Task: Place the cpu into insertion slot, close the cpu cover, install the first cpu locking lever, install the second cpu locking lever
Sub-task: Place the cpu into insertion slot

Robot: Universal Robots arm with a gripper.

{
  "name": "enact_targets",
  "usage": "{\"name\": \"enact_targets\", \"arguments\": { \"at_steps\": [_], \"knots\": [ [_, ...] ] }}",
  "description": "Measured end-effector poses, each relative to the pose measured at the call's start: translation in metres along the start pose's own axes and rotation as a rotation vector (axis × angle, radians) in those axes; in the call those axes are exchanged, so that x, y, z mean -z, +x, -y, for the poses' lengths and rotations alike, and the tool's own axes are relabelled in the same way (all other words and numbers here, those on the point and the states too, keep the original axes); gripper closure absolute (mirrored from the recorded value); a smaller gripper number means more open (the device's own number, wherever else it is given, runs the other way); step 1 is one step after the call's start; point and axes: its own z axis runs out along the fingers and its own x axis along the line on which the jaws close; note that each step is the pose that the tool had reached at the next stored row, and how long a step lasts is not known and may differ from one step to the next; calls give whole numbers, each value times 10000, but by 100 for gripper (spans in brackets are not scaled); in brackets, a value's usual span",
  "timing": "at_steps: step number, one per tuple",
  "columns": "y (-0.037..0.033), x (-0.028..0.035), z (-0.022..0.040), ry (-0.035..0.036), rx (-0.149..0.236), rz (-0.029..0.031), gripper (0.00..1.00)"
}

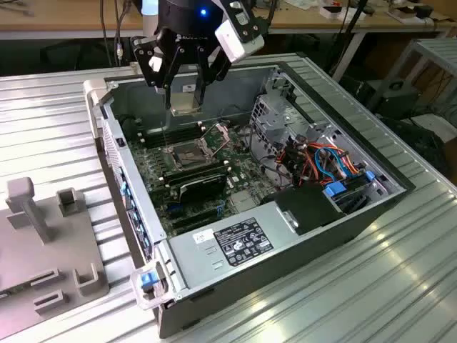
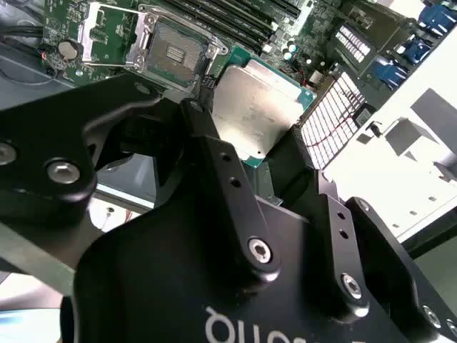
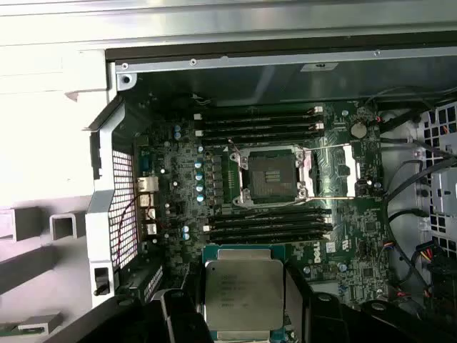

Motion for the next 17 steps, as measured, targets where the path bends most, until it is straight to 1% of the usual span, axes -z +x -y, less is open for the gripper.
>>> {"name": "enact_targets", "arguments": {
  "at_steps": [5,17],
  "knots": [
    [-1,0,0,1,-1,-1,45],
    [-61,-2,-19,0,1,-1,45]
  ]
}}
